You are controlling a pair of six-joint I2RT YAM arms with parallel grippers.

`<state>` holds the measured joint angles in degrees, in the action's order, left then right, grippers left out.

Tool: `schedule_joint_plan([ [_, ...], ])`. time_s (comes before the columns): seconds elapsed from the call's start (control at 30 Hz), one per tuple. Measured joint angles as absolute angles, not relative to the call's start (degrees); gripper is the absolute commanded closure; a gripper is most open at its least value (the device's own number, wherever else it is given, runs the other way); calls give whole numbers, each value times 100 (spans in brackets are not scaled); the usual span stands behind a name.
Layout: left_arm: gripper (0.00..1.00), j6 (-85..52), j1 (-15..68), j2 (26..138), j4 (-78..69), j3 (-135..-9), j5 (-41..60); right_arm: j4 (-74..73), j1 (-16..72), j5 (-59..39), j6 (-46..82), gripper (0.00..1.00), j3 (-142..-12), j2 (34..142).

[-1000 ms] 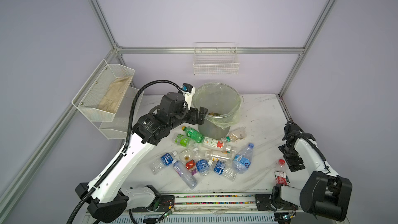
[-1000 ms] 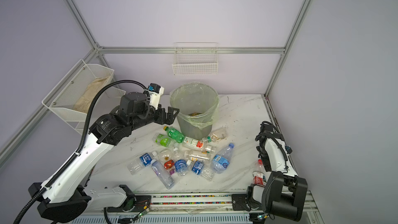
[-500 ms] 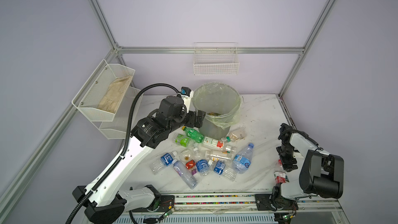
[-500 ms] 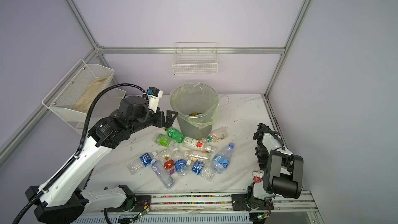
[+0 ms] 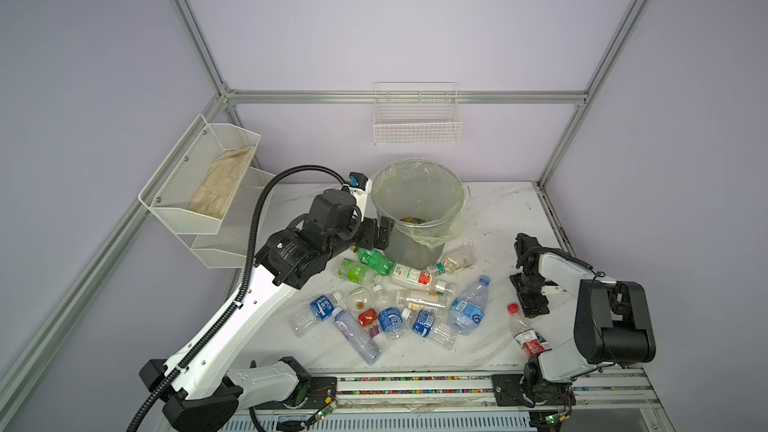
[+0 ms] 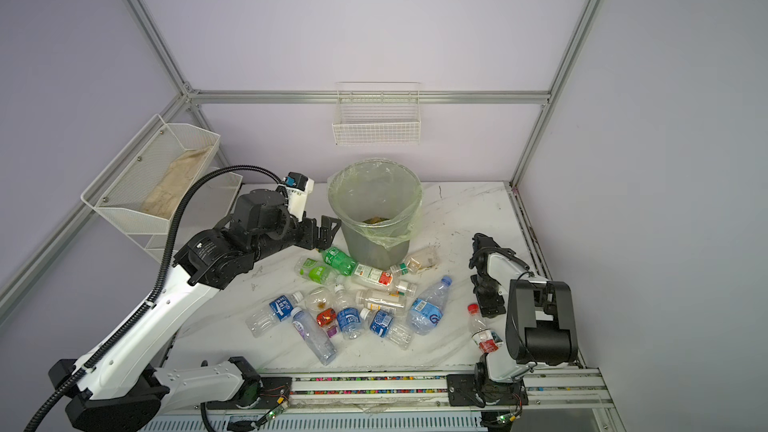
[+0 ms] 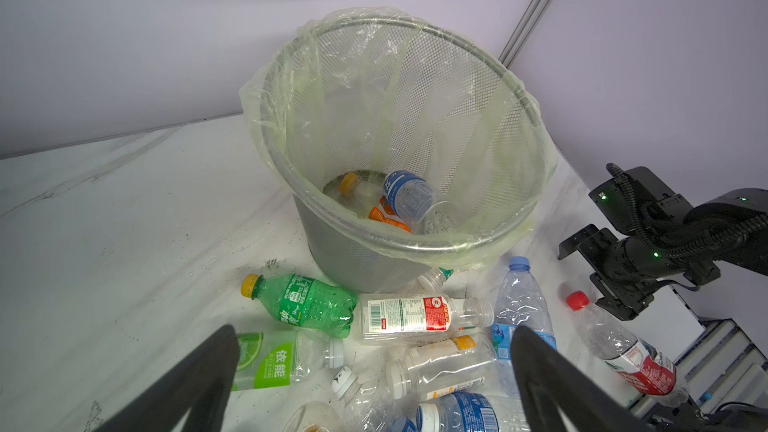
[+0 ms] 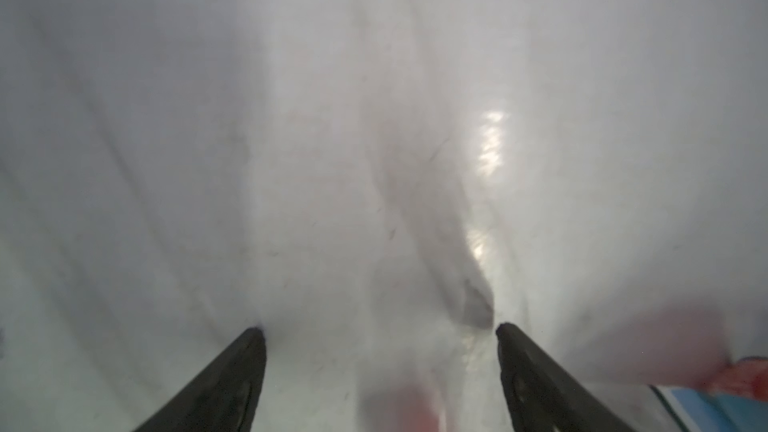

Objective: Throw the plastic bottles in the bin

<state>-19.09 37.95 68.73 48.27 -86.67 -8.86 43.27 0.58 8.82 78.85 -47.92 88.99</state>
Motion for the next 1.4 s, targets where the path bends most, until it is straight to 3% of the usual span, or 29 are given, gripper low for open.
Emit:
schedule_joint_plan([
  [0.23,0,-1916,3922,6615,4836,-8438,-982,4012,515,460,7822,13,-5105,9144],
  [0.43,0,-1900,4915,6759,4810,-8359,-1291,4139,528,611,7059,12,-6031,8991],
  [0.63,0,-1319,5996,7227,4099,-8001,-899,4392,528,1009,6202,5,-7026,7336],
  [0.77,0,-648,6333,7520,3481,-7703,-150,3785,526,648,5247,3,-7378,5898],
  [0.97,0,346,6624,8471,2508,-7706,770,3140,528,-89,4362,3,-7583,4381],
  [1.4,0,1962,7216,11281,1885,-8407,1284,2768,528,-1872,3887,3,-7972,4442],
])
